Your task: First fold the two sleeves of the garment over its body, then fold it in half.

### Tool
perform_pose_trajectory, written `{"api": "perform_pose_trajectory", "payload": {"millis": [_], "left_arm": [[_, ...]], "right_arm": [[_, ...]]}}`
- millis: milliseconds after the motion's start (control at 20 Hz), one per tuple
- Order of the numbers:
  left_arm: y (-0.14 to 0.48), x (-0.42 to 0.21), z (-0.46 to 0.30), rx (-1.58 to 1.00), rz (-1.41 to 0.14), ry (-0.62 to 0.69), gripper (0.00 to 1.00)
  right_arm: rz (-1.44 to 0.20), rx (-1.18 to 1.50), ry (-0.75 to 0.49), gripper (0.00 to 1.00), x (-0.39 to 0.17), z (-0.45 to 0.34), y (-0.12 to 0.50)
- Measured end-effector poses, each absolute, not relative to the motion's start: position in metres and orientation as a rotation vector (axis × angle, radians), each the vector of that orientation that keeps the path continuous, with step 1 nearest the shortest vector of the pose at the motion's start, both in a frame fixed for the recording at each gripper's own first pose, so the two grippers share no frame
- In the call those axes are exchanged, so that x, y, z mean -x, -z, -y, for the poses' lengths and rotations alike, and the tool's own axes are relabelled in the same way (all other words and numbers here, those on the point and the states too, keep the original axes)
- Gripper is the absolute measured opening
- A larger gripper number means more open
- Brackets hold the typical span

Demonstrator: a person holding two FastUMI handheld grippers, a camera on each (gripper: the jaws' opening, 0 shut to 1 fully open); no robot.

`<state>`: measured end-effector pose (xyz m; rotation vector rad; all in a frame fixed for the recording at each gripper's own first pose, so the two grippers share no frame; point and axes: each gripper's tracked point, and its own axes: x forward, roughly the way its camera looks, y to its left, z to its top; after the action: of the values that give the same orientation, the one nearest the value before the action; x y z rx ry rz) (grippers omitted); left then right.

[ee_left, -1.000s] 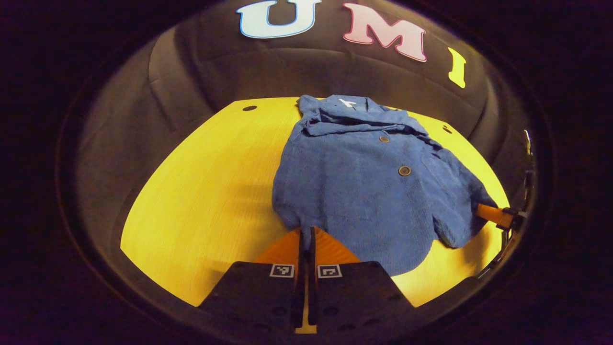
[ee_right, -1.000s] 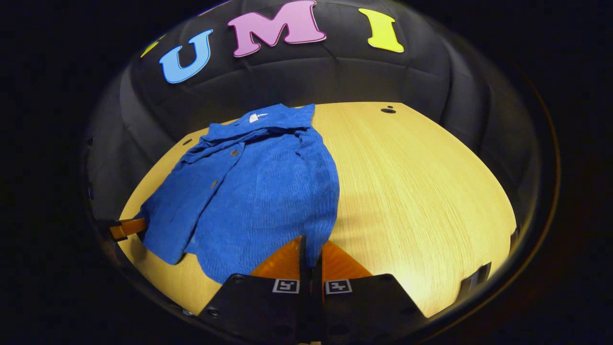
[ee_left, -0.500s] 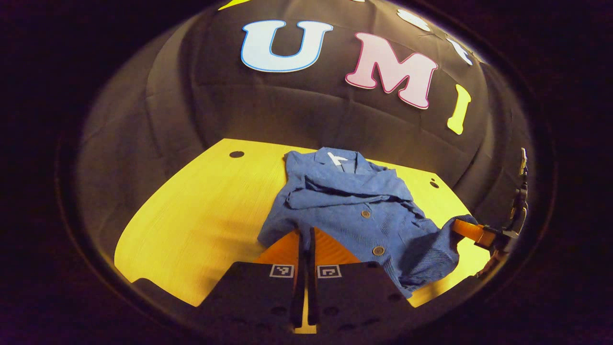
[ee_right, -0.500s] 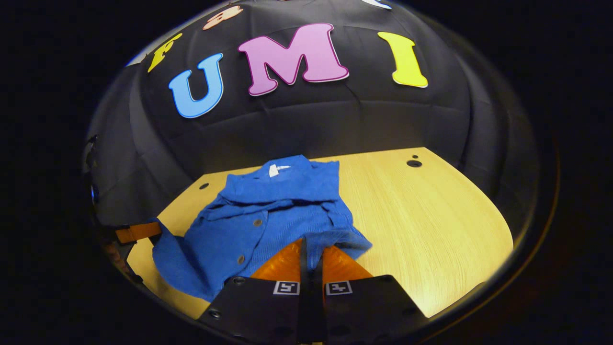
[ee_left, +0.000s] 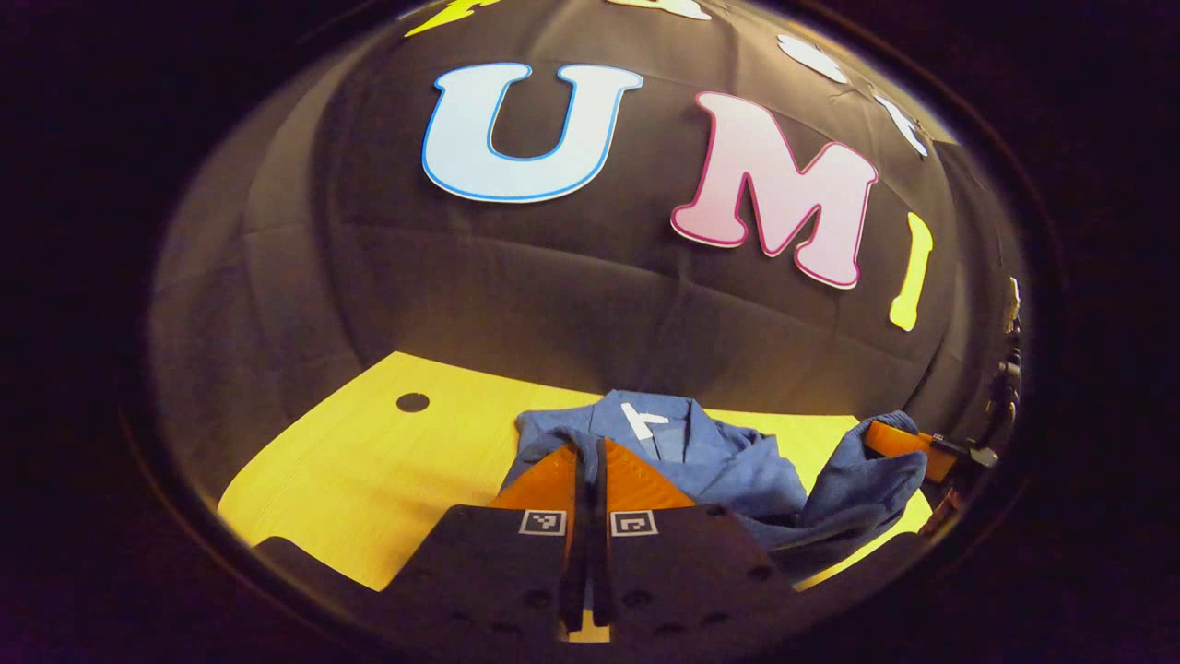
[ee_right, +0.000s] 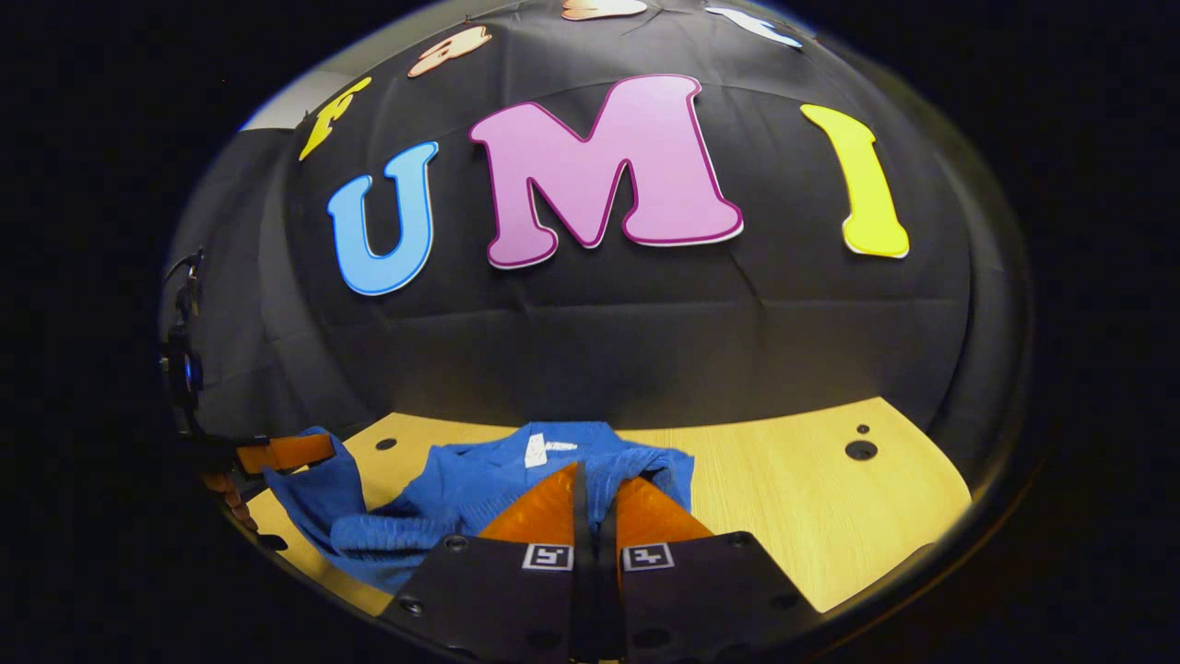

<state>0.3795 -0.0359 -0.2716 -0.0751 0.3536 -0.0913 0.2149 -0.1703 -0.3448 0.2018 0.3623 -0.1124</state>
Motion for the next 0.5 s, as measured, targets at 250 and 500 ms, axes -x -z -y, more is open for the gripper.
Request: {"api": "perform_pose_trajectory", "payload": {"millis": [250, 500], "left_arm": [[0.259, -0.475, 0.03, 0.078, -0.202, 0.052, 0.0], [0.297, -0.542, 0.028, 0.015, -0.198, 0.058, 0.0]], "right_arm": [[-0.296, -0.195, 0.163, 0.05, -0.287, 0.209, 0.352], [-0.315, -0.171, 0.204, 0.04, -0.348, 0.238, 0.398]]}}
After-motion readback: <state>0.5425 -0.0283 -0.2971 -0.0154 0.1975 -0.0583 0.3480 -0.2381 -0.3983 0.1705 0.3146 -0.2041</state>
